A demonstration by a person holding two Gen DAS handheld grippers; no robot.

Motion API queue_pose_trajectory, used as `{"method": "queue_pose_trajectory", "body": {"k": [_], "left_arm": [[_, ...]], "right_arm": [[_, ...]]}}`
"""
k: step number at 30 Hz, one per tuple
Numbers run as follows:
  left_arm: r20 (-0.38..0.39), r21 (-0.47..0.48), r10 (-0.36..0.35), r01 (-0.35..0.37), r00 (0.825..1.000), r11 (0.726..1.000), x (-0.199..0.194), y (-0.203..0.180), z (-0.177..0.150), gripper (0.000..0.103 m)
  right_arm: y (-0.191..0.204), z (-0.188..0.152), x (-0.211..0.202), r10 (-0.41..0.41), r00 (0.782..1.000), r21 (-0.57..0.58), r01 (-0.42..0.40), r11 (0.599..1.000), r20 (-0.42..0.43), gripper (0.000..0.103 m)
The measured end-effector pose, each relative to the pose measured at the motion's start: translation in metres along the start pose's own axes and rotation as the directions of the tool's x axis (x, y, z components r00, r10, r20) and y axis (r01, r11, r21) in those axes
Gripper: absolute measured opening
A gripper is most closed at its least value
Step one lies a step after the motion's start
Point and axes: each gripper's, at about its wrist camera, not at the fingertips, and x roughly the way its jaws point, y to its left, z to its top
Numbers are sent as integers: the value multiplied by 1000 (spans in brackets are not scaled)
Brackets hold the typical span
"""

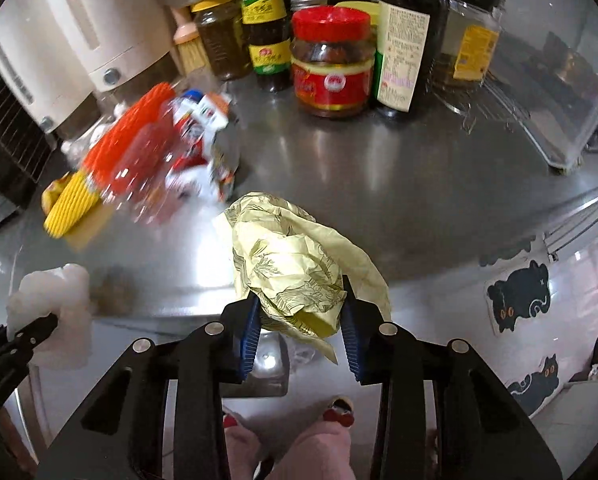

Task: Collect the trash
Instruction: 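Carry both items over the floor bin and open both tools to drop them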

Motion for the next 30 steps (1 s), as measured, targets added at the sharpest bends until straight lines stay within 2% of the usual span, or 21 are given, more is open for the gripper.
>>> {"method": "queue_pose_trajectory", "body": {"k": [6, 10, 16, 21, 27, 30], "left_arm": [[-12, -6, -6, 6, 1000, 1000, -10, 5, -41, 12], [-58, -36, -24, 21, 998, 999, 4, 18, -69, 13], [-132, -62, -41, 33, 990, 997, 37, 26, -107, 13], [-172, -63, -51, 40, 984, 997, 68, 25, -127, 13], [-217, -78, -60, 44, 974, 996, 136, 36, -150, 13], [-257, -88, -55, 34, 965, 996, 173, 41, -160, 13]], "right_arm": [[14, -41, -9, 40, 999, -21, -41, 999, -29, 37], [28, -68, -1, 54, 996, -51, -58, 997, -65, 37], [43, -108, 41, 86, 985, -74, -97, 992, -147, 37], [51, -134, 85, 122, 969, -41, -134, 990, -215, 37], [50, -158, 151, 151, 935, 33, -148, 988, -322, 38], [52, -166, 184, 119, 931, 16, -121, 993, -346, 39]]}}
